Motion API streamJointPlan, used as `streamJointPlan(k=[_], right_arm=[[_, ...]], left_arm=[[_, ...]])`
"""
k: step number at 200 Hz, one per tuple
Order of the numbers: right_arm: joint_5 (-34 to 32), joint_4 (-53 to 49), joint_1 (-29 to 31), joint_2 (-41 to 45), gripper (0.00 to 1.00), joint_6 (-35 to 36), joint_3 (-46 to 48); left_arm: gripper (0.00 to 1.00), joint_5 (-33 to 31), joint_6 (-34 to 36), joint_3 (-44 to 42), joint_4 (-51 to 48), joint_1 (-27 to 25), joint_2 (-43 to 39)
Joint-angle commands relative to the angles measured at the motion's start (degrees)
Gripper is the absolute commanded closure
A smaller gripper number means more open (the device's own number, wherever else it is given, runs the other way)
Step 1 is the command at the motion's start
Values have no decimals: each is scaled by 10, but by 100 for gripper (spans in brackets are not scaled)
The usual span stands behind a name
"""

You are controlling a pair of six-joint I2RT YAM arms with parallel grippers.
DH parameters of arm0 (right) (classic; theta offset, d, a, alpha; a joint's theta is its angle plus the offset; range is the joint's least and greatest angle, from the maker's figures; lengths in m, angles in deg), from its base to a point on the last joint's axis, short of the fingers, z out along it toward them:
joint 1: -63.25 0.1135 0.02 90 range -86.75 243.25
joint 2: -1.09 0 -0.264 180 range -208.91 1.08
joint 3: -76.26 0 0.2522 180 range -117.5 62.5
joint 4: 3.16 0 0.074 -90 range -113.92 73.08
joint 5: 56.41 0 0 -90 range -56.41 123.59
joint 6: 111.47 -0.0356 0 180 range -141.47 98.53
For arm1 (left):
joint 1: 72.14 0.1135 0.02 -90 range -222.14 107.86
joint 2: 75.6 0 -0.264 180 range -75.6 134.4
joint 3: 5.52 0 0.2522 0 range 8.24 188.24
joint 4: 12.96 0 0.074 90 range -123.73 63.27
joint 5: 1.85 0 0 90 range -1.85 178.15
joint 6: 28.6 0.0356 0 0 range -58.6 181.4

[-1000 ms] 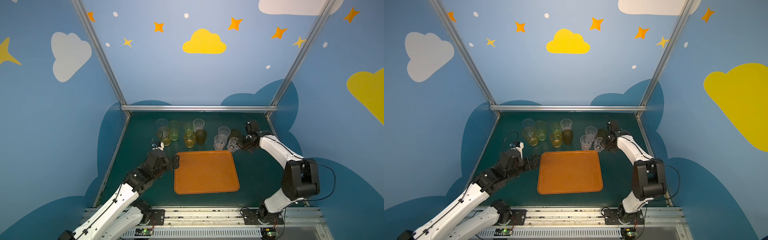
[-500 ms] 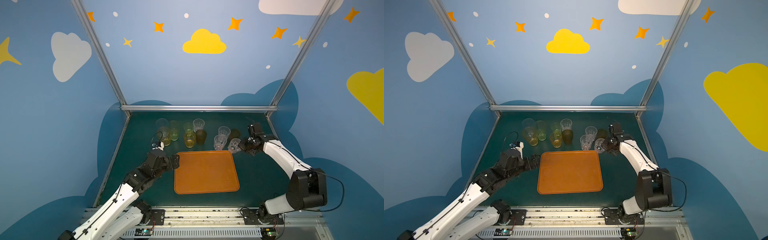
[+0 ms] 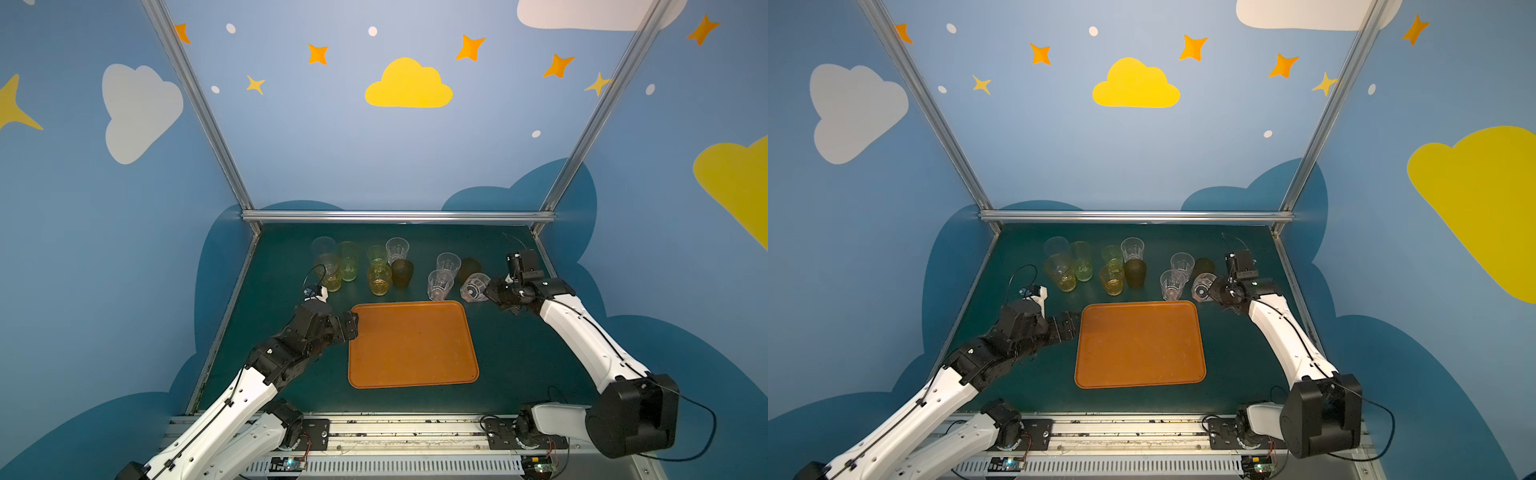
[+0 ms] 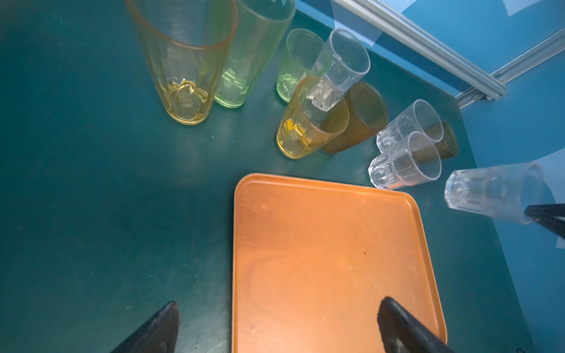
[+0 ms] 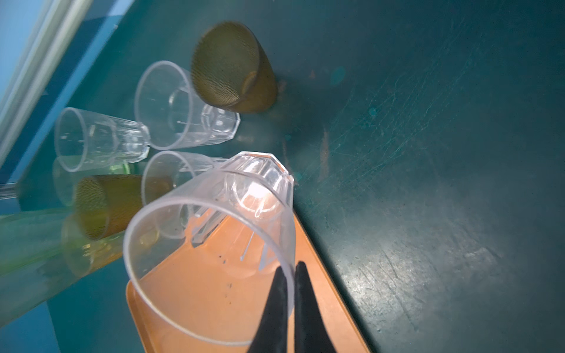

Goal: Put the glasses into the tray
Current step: 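Close the right gripper on the clear glass rim and lift it, then carry the clear glass with the right gripper to the tray's near corner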

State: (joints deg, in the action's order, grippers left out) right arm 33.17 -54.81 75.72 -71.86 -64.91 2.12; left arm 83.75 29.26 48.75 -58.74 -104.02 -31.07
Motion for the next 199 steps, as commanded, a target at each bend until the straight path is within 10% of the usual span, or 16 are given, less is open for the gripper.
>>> streamJointPlan(k=[1,108,199], right_arm=[[-1,-3,0,42,100,10,12],[88,-73,11,97,100,51,50],[39,-174,108,176,100,48,110]], left_arm=[[0,11,11,7,-27,2,-9],[0,61,26,29,-62,2,-22],[0,99,51,5,-55,2,-42]])
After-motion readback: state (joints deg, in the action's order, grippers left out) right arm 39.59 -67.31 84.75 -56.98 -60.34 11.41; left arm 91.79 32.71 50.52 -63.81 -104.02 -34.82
